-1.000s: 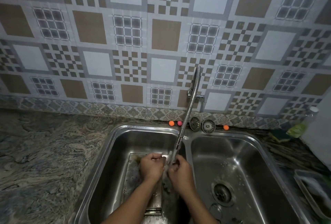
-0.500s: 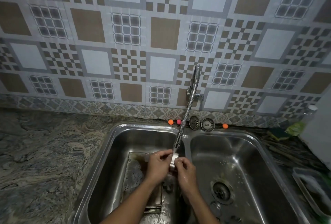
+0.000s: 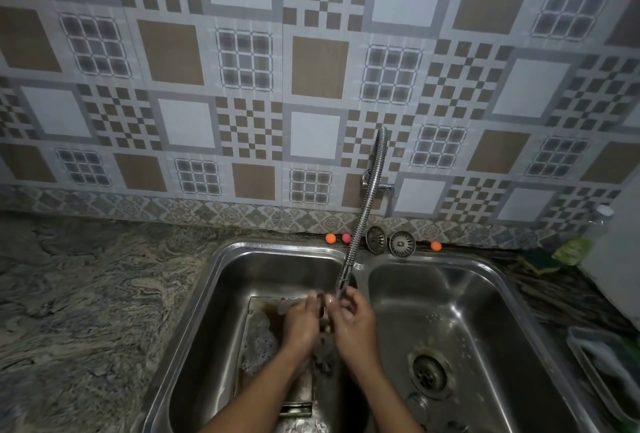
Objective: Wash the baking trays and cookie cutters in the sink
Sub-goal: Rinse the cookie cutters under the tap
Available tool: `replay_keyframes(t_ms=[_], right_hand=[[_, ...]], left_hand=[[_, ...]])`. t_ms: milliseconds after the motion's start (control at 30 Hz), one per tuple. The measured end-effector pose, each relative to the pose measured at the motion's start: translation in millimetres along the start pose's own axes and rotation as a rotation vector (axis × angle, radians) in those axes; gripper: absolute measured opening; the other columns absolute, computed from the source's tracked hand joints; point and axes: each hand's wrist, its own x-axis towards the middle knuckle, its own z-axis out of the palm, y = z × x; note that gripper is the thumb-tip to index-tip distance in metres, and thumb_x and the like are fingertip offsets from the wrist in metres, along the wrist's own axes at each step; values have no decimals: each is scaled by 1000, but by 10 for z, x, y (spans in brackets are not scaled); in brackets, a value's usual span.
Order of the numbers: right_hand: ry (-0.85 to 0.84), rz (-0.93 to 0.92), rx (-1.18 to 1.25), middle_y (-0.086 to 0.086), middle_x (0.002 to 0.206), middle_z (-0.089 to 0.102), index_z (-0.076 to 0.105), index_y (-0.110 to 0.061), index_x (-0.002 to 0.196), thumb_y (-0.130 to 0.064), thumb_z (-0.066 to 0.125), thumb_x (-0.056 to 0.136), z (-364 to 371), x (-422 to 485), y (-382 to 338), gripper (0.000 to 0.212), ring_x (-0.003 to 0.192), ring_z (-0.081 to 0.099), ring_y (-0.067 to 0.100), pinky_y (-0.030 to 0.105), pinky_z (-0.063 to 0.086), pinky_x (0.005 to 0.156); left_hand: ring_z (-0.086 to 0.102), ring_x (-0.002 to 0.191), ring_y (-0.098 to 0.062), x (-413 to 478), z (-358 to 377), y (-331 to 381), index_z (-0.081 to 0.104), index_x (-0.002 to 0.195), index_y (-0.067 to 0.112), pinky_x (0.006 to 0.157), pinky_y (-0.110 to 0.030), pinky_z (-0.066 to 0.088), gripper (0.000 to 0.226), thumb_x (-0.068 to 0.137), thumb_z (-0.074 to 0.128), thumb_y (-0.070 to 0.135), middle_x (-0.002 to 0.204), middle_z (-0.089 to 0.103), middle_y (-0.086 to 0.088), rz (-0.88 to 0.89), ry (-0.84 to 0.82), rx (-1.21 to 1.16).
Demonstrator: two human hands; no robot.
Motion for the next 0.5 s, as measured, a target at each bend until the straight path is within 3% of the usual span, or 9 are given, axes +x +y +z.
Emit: replay_keyframes(t_ms=[33, 67, 133, 200, 267, 333, 433, 500], right_hand=[[-37, 43, -20, 9, 83, 71, 65, -11, 97, -16, 62, 94, 45, 9, -43, 6, 71, 67, 11, 21, 52, 61], [-71, 91, -19, 12, 82, 72, 66, -10, 92, -21, 60, 96, 93, 19, -62, 13, 74, 67, 16, 25, 52, 63], [-78, 288, 89, 14, 71, 68, 64, -11, 85, -26, 55, 98, 175, 45, -103, 22, 62, 64, 21, 29, 48, 56], [12, 529, 249, 7, 48, 50, 58, -13, 70, -28, 50, 100, 204, 109, -114, 34, 36, 43, 15, 19, 33, 41], [90, 678, 433, 3, 42, 39, 50, -14, 61, -29, 45, 100, 166, 171, -46, 42, 26, 27, 10, 12, 20, 33], [90, 747, 583, 2, 42, 41, 48, -13, 61, -27, 42, 100, 106, 212, 53, 41, 23, 27, 10, 11, 18, 27], [76, 803, 734, 3, 41, 46, 50, -14, 55, -21, 42, 91, -117, 305, 148, 37, 24, 38, 14, 11, 29, 28], [134, 759, 669, 1, 43, 45, 48, -16, 61, -24, 49, 86, -348, 394, 178, 26, 28, 39, 12, 12, 29, 30]], left_hand=[[64, 65, -24, 9, -2, -27, 72, 79, 10, 64, -39, 51, 46, 102, 44, 38, 72, 72, -9, -20, 11, 29], [65, 66, -25, 8, 6, -44, 73, 80, 10, 65, -40, 51, 46, 101, 44, 39, 75, 73, -12, -57, 26, 18], [63, 60, -24, -31, 13, -64, 72, 80, 8, 57, -34, 49, 42, 100, 47, 35, 72, 72, -12, -130, 55, -48], [53, 46, -19, -92, 23, -44, 67, 72, 7, 43, -22, 38, 38, 98, 50, 28, 59, 64, -9, -156, 22, -55], [51, 43, -17, -128, 50, -2, 64, 65, 9, 41, -20, 35, 33, 95, 56, 21, 56, 61, -9, -124, 9, -42], [57, 45, -14, -121, 103, 32, 68, 70, 6, 44, -19, 40, 26, 93, 60, 16, 61, 65, -11, -53, 12, -9], [63, 50, -4, -97, 291, 26, 77, 84, 8, 48, -12, 46, 17, 92, 61, 5, 67, 72, -2, 53, -49, 107], [63, 52, 3, -111, 480, 3, 77, 88, 16, 51, -9, 46, 20, 91, 62, 4, 67, 71, 8, 77, -168, 167]])
